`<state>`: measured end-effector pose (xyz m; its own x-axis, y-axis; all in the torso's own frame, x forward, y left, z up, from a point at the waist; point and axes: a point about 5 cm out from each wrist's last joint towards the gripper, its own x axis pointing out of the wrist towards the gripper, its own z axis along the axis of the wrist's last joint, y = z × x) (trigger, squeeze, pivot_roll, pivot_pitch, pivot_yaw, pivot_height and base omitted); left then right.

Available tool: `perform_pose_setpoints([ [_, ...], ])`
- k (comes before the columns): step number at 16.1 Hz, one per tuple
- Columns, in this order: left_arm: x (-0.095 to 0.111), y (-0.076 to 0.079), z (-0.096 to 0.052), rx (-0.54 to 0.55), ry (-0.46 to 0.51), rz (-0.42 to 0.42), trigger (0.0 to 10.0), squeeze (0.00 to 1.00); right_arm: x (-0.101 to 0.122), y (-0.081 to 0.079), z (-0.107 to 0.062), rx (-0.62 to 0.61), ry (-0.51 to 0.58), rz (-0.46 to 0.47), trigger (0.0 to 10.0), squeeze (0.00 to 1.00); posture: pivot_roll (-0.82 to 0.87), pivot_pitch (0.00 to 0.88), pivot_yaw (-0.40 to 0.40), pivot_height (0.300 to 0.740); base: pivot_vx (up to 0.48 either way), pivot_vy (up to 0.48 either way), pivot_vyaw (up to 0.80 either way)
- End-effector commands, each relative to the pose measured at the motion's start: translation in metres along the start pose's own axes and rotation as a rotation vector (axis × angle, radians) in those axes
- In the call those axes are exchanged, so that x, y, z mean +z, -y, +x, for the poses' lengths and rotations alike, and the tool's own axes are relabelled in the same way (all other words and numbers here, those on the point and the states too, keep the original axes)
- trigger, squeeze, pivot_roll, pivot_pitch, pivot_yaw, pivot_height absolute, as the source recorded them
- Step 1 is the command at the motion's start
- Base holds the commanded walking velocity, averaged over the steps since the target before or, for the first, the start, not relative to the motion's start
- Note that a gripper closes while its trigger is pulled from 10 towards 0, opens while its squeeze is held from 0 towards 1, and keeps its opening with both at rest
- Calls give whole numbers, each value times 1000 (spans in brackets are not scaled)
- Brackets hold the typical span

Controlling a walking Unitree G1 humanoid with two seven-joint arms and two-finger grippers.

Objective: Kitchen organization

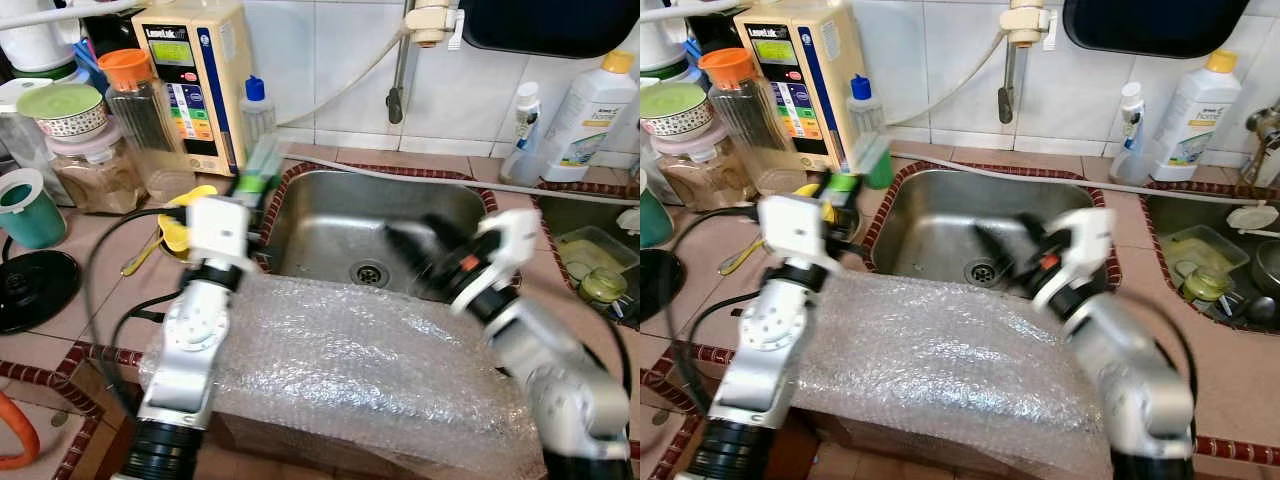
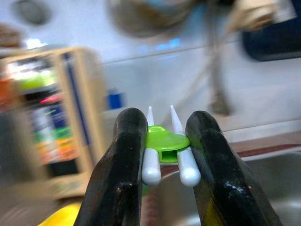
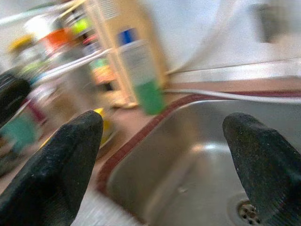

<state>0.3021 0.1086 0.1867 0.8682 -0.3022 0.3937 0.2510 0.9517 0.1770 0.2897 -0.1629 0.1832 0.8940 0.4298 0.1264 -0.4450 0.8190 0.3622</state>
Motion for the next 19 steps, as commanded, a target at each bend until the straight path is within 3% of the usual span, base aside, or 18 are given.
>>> perform_pose_setpoints([
  [1, 6, 8, 3, -57, 29, -30, 0, 0, 5, 6, 0, -36, 21, 56, 10000, 0, -34, 0, 44, 740, 0, 0, 0],
  [4, 8, 29, 5, -205, 76, -36, 0, 0, 15, 3, 8, -4, 67, 262, 10000, 0, -41, 0, 51, 740, 0, 0, 0],
  [6, 9, 33, 10, -230, 89, -60, 0, 0, 21, -4, 16, 46, 95, 404, 10000, 0, -42, 0, 50, 740, 0, 0, 0],
  [8, 11, 39, 13, -258, 105, -76, 0, 0, 24, -13, 22, 86, 97, 473, 10000, 0, -50, 0, 47, 740, 0, 0, 0],
  [13, 12, 63, 8, -326, 107, -186, 0, 0, 19, -28, 32, 141, 44, 572, 10000, 0, -64, 0, 42, 740, 0, 0, 0],
  [17, 15, 69, 6, -345, 115, -216, 0, 0, 18, -28, 41, 154, 27, 605, 10000, 0, -70, 0, 42, 740, 0, 0, 0],
  [18, 16, 69, 6, -345, 117, -225, 0, 0, 19, -26, 45, 149, 36, 627, 8588, 0, -72, 0, 44, 740, 0, 0, 0],
  [19, 16, 69, 7, -344, 117, -232, 0, 0, 20, -25, 47, 149, 43, 655, 3647, 0, -73, 0, 45, 740, 0, 0, 0],
])
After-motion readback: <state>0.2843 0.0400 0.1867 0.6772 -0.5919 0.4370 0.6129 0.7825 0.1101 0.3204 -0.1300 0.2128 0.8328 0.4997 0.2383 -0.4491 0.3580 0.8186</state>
